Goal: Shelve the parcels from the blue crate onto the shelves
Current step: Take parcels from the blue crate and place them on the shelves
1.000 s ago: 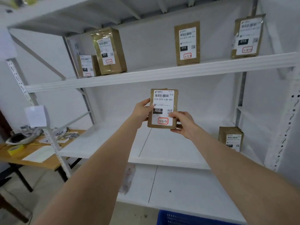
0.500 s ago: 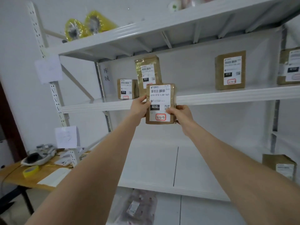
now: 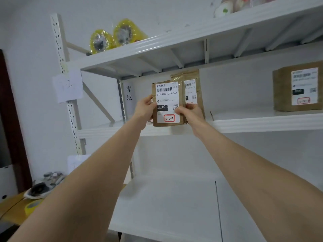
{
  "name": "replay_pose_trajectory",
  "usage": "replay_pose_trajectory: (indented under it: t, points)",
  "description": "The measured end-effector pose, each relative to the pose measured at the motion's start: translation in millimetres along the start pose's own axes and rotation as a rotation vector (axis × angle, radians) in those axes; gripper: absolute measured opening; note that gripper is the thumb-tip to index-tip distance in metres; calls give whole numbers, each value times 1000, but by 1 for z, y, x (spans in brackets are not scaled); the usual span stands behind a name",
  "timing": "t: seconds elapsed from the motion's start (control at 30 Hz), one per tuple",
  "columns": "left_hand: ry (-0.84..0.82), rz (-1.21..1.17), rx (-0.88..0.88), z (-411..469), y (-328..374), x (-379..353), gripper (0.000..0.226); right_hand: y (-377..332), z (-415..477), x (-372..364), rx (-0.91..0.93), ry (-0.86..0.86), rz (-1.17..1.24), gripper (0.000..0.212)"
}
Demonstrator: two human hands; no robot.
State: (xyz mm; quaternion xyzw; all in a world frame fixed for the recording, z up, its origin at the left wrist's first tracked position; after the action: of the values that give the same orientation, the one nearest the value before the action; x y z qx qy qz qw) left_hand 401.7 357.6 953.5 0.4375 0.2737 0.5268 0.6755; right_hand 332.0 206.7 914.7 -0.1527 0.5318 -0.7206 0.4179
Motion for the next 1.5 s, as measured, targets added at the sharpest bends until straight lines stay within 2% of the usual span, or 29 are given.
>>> replay_pose_trajectory:
  t: [0.3,0.4,0.53,0.7,0.93,1.07,1.13,1.2,1.37,1.5]
  points:
    - [74,-21,-57,84,-26,63,37,19,63,-96,35,-48,-22,47]
    - [76,-16,-91,107,-32,77,35,24,80,-119,52,-34,-20,52]
    - [80,-34,-139,137,-38,102,32,27,97,-150,108,7,-66,47]
    - [40,-75,-203,176,-46,136,29,30,110,-193,147,49,-35,46]
    - [-45,-139,-173,220,-73,177,35,54,118,-243,144,155,-19,48]
    - [-110,-164,-145,234,-94,186,23,70,121,-256,125,202,-136,55]
    - [-118,-152,-132,240,-103,190,28,76,122,-261,122,199,-206,56]
    - [-124,-147,-119,245,-111,194,36,80,122,-266,127,176,-268,49]
    - [-144,-141,-99,251,-129,195,37,84,117,-270,177,166,-503,38]
    - [-175,-126,-74,253,-138,188,39,88,115,-264,179,194,-593,34]
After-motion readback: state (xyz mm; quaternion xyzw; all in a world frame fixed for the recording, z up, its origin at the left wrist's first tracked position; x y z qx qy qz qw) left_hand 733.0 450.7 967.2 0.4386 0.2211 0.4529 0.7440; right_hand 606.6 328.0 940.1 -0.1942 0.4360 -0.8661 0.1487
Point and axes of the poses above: each hand's wrist, its own z-axis towards the middle knuckle, its own x-axis out of the back of the hand, y = z × x, the point moved 5 cm from there along z, towards the middle knuckle, and after that the axes turned 3 degrees about y, right-handed, at the moved point
